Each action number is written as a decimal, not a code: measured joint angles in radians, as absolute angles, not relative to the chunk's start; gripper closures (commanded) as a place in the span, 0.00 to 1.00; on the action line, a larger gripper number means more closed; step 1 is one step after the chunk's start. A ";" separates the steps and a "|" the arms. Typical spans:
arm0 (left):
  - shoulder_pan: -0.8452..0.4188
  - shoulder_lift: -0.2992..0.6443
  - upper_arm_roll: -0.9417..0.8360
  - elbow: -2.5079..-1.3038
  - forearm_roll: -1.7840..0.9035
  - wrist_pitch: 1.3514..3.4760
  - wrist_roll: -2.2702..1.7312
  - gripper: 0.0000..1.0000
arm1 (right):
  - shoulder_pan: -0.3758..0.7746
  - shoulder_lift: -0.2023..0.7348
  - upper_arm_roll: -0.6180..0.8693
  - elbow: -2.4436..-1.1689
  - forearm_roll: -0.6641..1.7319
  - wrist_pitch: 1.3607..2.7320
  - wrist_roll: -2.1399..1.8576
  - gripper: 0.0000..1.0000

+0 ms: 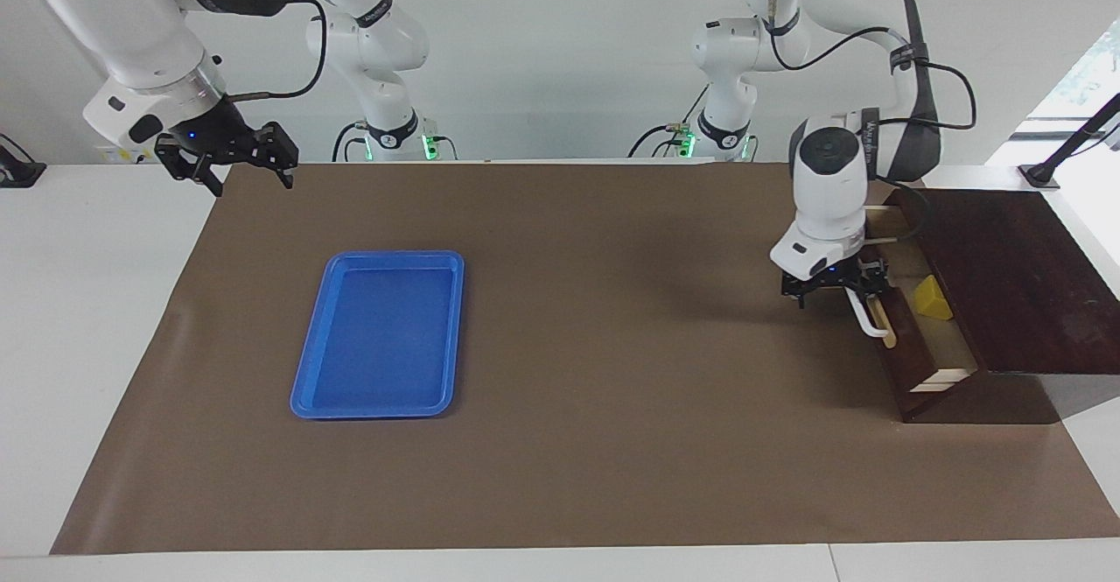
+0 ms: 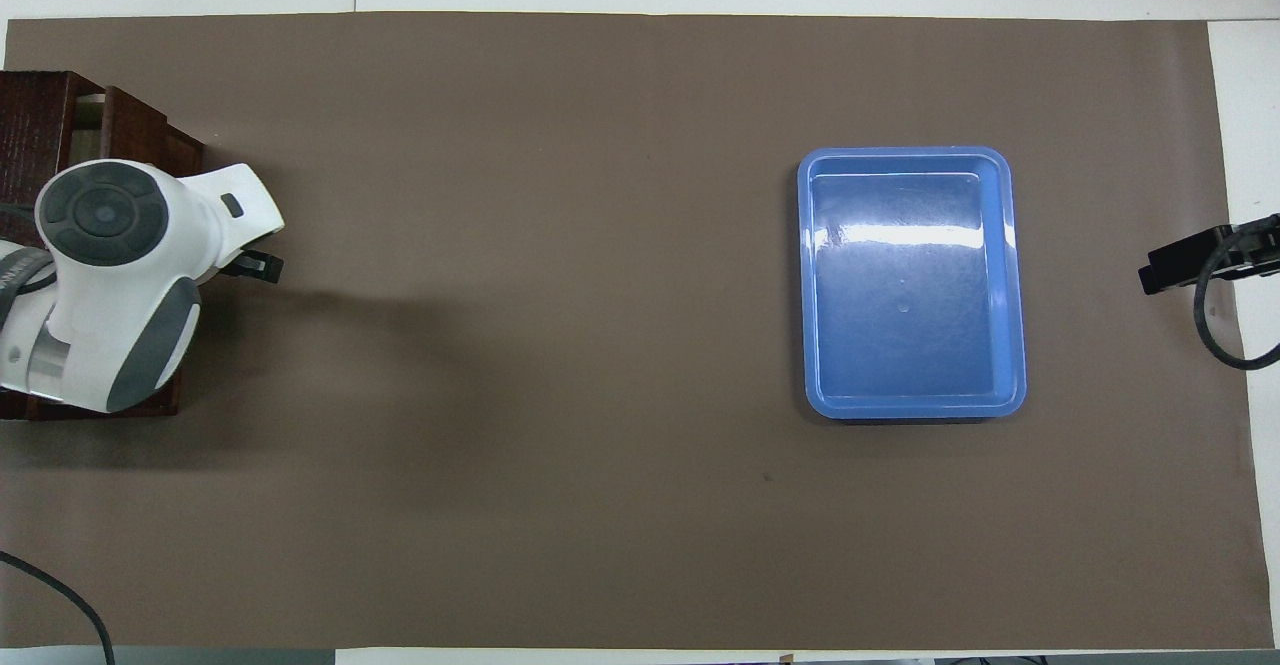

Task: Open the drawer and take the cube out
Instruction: 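Pull the drawer open toward the robot with the left gripper, then grasp the yellow cube inside the drawer with the left gripper, then lift the cube with the left gripper while the right gripper approaches, then grasp the cube with the right gripper from the left gripper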

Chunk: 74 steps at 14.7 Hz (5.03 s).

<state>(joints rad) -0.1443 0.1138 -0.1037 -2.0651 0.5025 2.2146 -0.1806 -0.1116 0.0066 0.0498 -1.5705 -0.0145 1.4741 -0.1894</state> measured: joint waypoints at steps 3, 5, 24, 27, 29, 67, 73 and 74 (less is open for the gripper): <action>-0.282 0.105 -0.107 -2.063 0.483 2.176 -0.318 0.00 | -0.112 0.007 0.050 -1.571 -0.014 1.476 -0.189 0.00; -0.308 0.100 -0.109 -2.063 0.470 2.163 -0.340 0.00 | -0.112 0.007 0.050 -1.571 -0.014 1.484 -0.189 0.00; 0.094 0.175 -0.067 -1.764 0.047 2.020 -0.675 0.00 | -0.112 0.007 0.051 -1.574 -0.014 1.487 -0.186 0.00; 0.098 0.162 -0.068 -1.859 0.046 2.115 -0.831 0.00 | -0.112 0.007 0.050 -1.574 -0.014 1.487 -0.186 0.00; 0.098 0.160 -0.068 -1.877 0.046 2.127 -0.889 0.00 | -0.112 0.007 0.050 -1.575 -0.014 1.487 -0.186 0.00; -0.654 0.155 -0.104 -1.861 -0.102 2.262 -2.444 1.00 | 0.318 0.210 0.071 -1.973 0.804 2.103 1.236 0.00; -0.654 0.152 -0.101 -1.884 -0.102 2.267 -2.444 1.00 | 0.319 0.210 0.071 -1.951 0.805 2.102 1.236 0.00; -0.654 0.149 -0.101 -1.888 -0.102 2.267 -2.444 1.00 | 0.320 0.210 0.072 -1.949 0.805 2.102 1.237 0.00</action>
<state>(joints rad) -0.6539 0.1494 -0.1013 -1.8878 -0.1019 2.2671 -2.4436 0.3196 0.2100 0.0715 -1.9485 0.8054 2.1024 1.2366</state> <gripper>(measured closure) 0.445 0.000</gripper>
